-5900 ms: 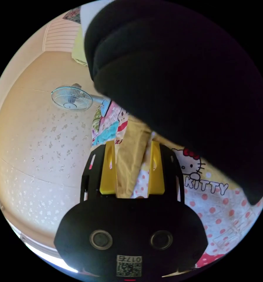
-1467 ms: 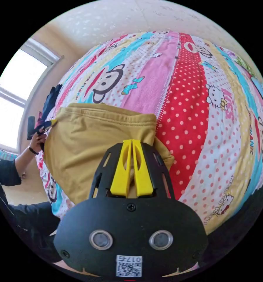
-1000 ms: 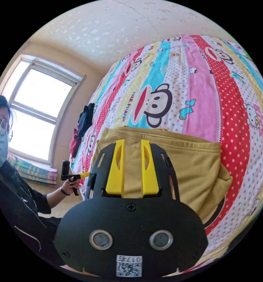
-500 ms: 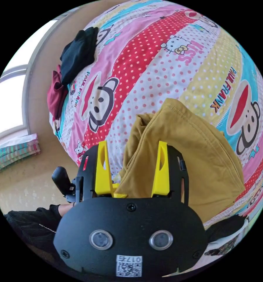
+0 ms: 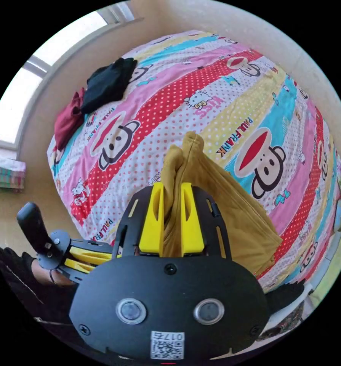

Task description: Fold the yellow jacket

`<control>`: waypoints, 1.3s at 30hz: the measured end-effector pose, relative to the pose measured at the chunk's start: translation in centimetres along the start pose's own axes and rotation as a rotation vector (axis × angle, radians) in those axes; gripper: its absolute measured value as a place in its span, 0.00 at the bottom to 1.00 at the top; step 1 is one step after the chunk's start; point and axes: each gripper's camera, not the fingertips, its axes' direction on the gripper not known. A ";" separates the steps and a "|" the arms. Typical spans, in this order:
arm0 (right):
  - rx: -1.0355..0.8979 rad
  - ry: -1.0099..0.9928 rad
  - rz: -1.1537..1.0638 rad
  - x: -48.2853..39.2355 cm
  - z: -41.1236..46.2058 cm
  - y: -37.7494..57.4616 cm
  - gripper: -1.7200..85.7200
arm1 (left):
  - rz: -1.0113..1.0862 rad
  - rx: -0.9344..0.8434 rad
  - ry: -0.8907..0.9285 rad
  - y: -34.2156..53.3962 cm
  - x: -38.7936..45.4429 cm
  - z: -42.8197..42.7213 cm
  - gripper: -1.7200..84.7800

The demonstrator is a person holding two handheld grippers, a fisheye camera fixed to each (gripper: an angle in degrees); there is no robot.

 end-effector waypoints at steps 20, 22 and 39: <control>0.567 -0.522 0.653 34.4 1.9 40.2 0.16 | 0.149 -0.266 0.195 3.7 14.4 28.0 0.10; 0.616 -0.480 0.693 33.5 -0.3 41.1 0.16 | 0.202 -0.236 0.150 4.0 15.9 25.9 0.10; 0.564 -0.487 0.284 25.0 -3.8 41.1 0.10 | 0.306 -0.153 -0.322 3.3 14.4 24.4 0.08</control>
